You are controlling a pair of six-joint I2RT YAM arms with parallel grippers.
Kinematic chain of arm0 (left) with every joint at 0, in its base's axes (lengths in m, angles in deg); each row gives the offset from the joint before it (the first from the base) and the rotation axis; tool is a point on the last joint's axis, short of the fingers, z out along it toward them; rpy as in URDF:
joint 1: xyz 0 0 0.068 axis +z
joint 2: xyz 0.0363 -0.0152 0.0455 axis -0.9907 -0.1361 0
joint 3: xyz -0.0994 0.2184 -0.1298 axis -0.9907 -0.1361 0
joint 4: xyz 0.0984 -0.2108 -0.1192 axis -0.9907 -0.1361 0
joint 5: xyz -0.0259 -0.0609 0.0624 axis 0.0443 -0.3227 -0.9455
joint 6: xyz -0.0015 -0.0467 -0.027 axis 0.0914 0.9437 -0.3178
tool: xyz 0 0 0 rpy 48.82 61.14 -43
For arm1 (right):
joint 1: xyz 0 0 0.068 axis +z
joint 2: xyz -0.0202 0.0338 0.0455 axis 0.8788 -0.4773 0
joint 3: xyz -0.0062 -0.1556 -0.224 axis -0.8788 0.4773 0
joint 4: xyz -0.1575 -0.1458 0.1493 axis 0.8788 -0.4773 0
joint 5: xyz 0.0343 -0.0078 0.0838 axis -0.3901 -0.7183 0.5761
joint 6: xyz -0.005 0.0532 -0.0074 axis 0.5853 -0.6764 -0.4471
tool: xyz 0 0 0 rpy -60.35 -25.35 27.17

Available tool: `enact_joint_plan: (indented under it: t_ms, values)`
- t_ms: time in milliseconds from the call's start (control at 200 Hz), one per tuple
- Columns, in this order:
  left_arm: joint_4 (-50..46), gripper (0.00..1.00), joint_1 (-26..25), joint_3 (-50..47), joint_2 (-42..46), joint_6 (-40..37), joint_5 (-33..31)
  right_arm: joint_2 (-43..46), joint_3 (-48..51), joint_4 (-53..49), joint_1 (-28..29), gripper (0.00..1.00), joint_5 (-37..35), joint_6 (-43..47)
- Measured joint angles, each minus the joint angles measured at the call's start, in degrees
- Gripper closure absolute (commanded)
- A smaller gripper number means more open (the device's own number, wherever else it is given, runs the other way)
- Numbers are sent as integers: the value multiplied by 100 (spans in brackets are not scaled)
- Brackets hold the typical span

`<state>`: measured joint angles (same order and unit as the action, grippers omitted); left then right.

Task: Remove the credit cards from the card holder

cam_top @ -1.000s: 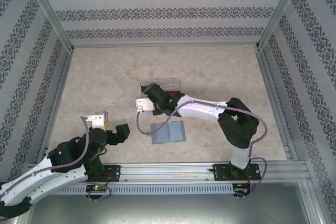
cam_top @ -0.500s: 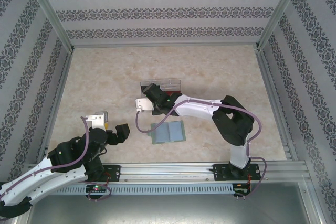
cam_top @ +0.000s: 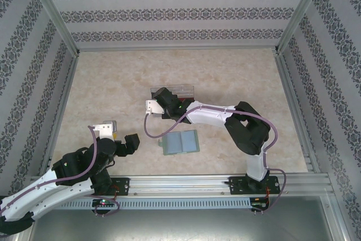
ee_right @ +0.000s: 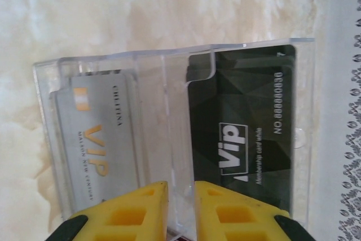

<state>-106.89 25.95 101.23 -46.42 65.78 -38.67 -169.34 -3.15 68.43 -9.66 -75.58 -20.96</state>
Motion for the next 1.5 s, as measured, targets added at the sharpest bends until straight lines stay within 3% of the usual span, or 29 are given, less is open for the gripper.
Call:
enact_joint_plan:
  t_ms: [330,520,749,1044,1264,1329,1499]
  values:
    - [7,0,0,-9,0,2,7,603,398,197,0,81,-52,-938]
    - [186,0,0,-129,-157,0,199,1788,992,247,0,80,-46,-2682]
    - [874,5,0,-131,-1185,20,632,3126,2223,184,-142,80,291,-5027]
    - [2105,31,0,-90,-3060,157,1392,4367,4142,319,-721,72,1384,-7088]
    - [2800,40,-81,162,-4181,431,1690,4465,5195,706,-745,75,1932,-8019]
    - [2933,46,-127,216,-4435,525,1746,4465,5337,780,-745,75,2035,-8203]
    - [3132,49,-240,439,-5025,654,1838,4463,5510,1143,-745,77,2282,-8518]
